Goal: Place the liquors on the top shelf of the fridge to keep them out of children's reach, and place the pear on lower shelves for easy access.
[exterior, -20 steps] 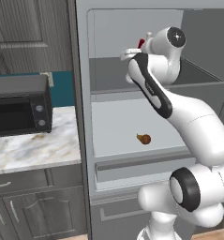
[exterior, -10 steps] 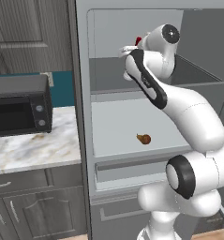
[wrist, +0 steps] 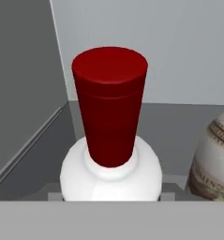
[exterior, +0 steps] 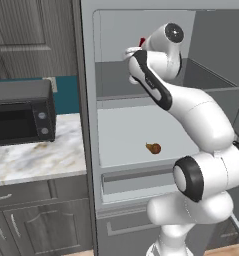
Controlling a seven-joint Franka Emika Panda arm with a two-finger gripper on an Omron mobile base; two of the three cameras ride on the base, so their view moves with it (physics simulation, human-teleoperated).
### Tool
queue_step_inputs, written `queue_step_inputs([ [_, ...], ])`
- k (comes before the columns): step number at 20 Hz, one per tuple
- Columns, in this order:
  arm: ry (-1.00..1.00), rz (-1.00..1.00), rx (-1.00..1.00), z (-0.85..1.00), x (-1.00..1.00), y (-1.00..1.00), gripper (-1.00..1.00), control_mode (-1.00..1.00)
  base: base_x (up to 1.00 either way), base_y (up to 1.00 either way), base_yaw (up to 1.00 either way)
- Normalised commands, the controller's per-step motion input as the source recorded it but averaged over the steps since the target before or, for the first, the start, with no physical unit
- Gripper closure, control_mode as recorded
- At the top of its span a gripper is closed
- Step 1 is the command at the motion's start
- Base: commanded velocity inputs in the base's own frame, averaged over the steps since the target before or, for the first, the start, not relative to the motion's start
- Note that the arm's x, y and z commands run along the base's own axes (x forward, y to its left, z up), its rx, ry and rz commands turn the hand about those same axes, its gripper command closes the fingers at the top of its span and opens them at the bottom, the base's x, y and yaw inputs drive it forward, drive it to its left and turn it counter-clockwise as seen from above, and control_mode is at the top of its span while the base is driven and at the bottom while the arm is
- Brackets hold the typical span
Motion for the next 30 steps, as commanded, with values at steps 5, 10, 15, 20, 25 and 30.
queue_step_inputs([
  [5, 0.0, 0.0, -0.02, -0.13, 0.19, 0.11, -1.0, -1.0, 0.0, 0.0, 0.0],
  [10, 0.0, 0.0, 0.0, -0.03, 0.02, 0.0, -1.0, -1.0, 0.0, 0.0, 0.0],
  [15, 0.0, 0.0, 0.0, 0.0, 0.0, 0.0, -1.0, -1.0, 0.0, 0.0, 0.0],
  [20, 0.0, 0.0, -0.01, 0.0, -0.11, 0.0, -1.0, -1.0, 0.0, 0.0, 0.0],
  [25, 0.0, 0.0, -0.01, 0.0, -0.36, -0.02, -1.0, -1.0, 0.0, 0.0, 0.0],
  [30, 0.0, 0.0, -0.01, -0.12, -0.56, -0.03, -1.0, -1.0, 0.0, 0.0, 0.0],
])
